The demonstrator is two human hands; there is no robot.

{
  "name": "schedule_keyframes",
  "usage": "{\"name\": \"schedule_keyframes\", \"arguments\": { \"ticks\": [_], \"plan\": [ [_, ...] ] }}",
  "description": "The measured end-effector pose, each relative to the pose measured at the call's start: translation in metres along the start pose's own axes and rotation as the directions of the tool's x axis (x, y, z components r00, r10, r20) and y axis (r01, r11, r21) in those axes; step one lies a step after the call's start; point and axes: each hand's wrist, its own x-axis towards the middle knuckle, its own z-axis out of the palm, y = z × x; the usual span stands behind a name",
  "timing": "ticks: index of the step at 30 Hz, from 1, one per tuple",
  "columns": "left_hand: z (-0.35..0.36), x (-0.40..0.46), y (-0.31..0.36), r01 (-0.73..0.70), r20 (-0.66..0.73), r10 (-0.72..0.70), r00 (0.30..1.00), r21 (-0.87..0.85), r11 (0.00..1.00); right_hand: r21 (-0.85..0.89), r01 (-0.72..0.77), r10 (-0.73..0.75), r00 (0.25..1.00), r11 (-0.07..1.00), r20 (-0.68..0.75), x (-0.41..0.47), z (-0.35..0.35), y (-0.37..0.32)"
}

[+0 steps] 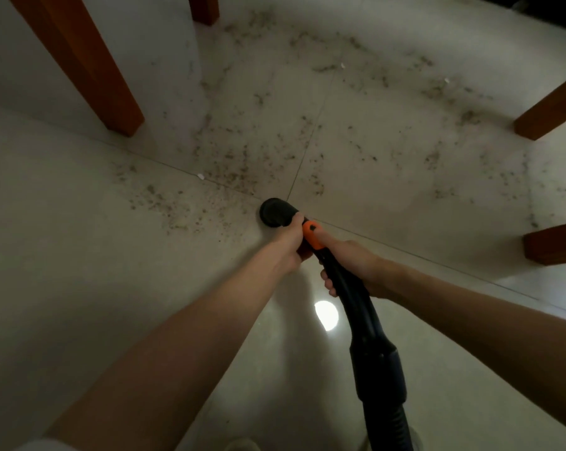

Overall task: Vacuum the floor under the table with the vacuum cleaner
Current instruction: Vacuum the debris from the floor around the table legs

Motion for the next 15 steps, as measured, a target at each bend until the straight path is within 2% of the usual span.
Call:
{"name": "schedule_keyframes", "arguments": {
  "ticks": [4, 9, 15],
  "plan": [
    [0.009, -0.001, -0.003, -0.002, -0.042, 0.002, 0.999, 0.014, 1.000, -0.009, 0.035, -0.035, 0.999, 0.999, -0.036, 0.004, -0.003, 0.004],
    [0.034, -0.002, 0.001, -0.043, -0.103, 0.058, 0.993, 0.138, 0.989, -0.030, 0.069, -0.070, 0.997, 0.997, -0.033, 0.017, -0.014, 0.003],
    [0.048, 0.001, 0.012, -0.039, -0.093, 0.048, 0.995, 0.095, 0.995, -0.039, 0.112, -0.111, 0.993, 0.993, 0.029, 0.034, -0.036, -0.003]
  ]
}}
